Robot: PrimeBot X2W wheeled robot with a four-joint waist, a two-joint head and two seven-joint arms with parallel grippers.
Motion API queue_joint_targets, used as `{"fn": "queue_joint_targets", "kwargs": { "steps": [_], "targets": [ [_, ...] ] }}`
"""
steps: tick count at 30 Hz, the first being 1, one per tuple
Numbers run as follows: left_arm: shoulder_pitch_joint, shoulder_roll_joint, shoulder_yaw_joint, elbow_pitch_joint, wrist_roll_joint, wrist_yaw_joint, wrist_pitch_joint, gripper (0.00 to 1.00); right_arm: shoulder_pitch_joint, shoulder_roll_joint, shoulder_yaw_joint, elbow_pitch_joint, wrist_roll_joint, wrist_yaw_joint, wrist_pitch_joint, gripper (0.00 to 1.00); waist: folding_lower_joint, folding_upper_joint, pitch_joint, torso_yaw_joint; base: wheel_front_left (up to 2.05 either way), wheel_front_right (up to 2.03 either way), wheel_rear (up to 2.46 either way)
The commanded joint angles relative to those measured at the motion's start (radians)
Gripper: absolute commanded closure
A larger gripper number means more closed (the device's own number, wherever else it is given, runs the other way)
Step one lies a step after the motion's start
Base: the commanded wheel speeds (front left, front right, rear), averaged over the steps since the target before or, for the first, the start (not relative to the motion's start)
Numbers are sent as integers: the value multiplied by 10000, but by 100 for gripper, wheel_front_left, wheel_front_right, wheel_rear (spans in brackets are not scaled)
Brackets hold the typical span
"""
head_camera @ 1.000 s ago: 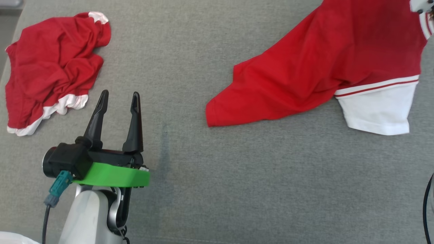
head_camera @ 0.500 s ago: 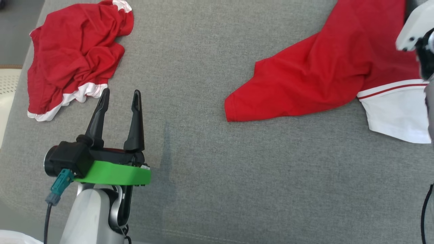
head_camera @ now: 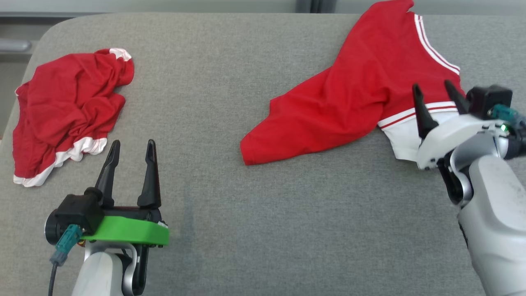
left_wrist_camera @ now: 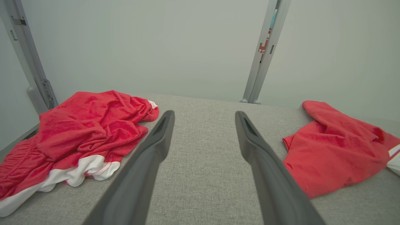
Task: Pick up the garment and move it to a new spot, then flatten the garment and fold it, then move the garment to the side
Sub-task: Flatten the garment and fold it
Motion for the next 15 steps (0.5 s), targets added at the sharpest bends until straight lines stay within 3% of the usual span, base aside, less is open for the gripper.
{"fn": "queue_joint_targets", "kwargs": {
  "steps": [1, 8, 15],
  "targets": [
    [173, 93, 74, 30, 69, -18, -3, 0, 532, 42, -192, -199, 70, -15, 293, 0, 0, 0, -543, -518, 0, 0, 0],
    [448, 26, 152, -69, 88, -18, -3, 0, 2195, 550, -1552, -886, -247, -14, 1857, 0, 0, 0, -692, -641, 0, 0, 0],
    [319, 40, 81, -162, 39, -18, -3, 0, 2199, 960, -2480, -904, -844, -14, 2793, 0, 0, 0, -446, -566, 0, 0, 0]
  ]
}}
